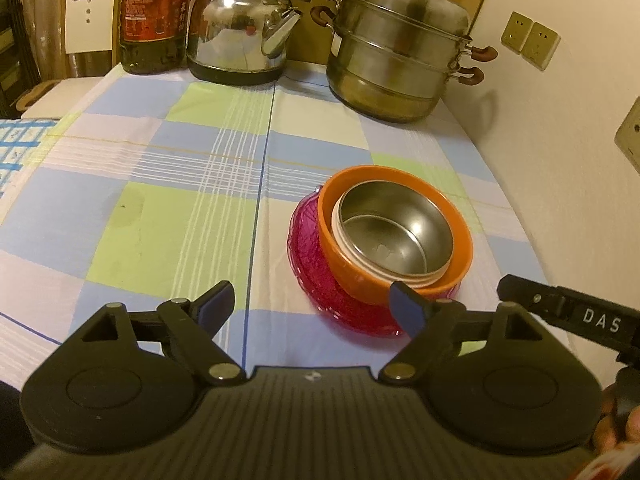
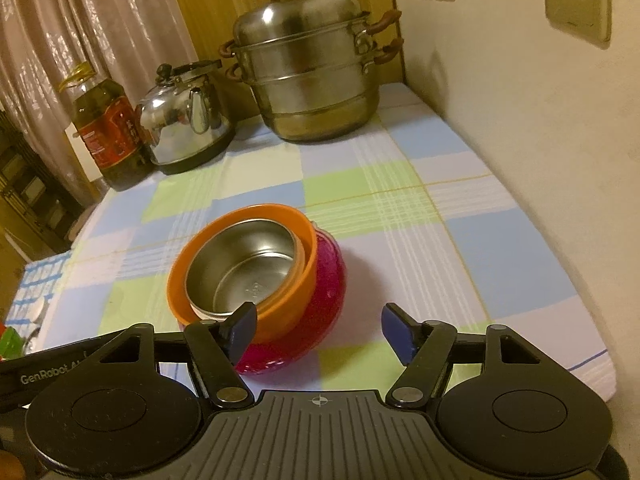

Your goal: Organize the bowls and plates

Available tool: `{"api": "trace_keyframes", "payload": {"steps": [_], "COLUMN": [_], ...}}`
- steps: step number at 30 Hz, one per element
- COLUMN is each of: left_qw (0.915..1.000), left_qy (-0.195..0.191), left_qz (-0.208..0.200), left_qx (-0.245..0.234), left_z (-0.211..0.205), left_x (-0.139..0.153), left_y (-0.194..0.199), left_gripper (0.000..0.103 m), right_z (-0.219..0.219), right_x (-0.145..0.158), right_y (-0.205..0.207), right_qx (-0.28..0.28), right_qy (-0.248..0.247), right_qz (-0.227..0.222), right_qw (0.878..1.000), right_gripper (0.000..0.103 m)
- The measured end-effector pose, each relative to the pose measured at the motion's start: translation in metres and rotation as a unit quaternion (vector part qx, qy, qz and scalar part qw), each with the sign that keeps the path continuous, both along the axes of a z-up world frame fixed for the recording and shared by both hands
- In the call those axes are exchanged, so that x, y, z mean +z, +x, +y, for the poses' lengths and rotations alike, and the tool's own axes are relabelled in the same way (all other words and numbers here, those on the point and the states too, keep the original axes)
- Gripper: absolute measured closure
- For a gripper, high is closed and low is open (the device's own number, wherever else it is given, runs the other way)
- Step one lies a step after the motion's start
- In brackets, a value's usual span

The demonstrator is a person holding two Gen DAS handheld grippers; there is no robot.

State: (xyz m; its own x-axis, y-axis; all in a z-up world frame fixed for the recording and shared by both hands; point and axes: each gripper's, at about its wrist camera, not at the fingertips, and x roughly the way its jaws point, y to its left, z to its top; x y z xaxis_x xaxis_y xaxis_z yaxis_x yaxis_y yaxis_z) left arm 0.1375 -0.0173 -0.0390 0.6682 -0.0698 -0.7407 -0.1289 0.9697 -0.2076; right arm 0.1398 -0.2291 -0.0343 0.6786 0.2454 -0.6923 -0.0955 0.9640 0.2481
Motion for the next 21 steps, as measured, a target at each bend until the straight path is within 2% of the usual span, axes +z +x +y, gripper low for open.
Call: {"api": "trace_keyframes", "payload": {"steps": [9, 21], "left_qw": [1.0, 0.9998], "left_qy": [0.0, 0.012], "left_qz": [0.0, 0.013], "left_qx": [-0.004, -0.008], "left_z": [0.0, -0.006], "left_x": [0.001, 0.004], "left_y": [-0.02, -0.051], "left_gripper": [0.02, 0.02], "right_z": [0.001, 0.004], "right_x": [-0.003, -0.003], "right_y": [-0.022, -0.053], "right_qx": [0.02, 0.046], "right_qy": [-0.025, -0.023], "right_qz": [-0.001, 0.004], "right_qw": [0.999, 0.999], "right_gripper": [0.034, 0.034]}}
